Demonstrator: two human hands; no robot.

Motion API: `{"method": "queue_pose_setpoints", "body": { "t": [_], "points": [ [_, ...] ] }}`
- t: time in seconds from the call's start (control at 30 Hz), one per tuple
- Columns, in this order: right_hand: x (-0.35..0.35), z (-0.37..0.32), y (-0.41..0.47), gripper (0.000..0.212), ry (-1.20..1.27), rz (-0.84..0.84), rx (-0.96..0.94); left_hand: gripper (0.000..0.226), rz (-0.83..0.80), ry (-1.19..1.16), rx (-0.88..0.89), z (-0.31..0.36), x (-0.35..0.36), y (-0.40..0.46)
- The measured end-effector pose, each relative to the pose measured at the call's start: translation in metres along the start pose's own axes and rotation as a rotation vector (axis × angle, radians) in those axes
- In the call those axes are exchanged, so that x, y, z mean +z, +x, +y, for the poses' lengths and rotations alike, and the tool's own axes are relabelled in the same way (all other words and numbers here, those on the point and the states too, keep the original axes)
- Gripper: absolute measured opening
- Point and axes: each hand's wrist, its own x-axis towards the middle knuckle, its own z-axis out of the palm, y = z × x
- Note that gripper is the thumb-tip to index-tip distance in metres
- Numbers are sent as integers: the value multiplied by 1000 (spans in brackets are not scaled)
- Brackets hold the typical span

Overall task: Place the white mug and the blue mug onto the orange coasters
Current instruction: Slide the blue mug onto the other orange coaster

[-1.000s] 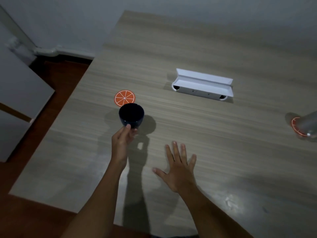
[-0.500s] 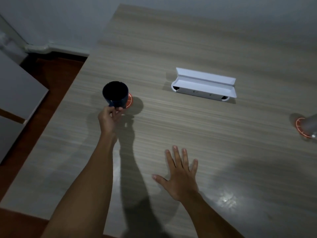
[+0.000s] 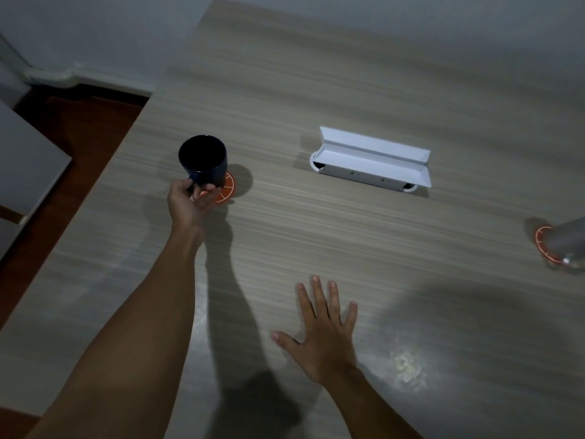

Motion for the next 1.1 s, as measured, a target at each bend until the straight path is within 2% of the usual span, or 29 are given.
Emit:
{"method": "queue_pose_setpoints", "body": {
  "t": [0.63,0.9,1.1],
  "points": [
    [0,-1,0,100,1,-1,5,46,1,68,8,-6,-6,6],
    [1,0,0,101,-14,-4,4,41,42,72,-21,-6,-6,2],
    [1,0,0,101,2,-9,2,30,9,124,-46,-2,-11,-1]
  ]
}}
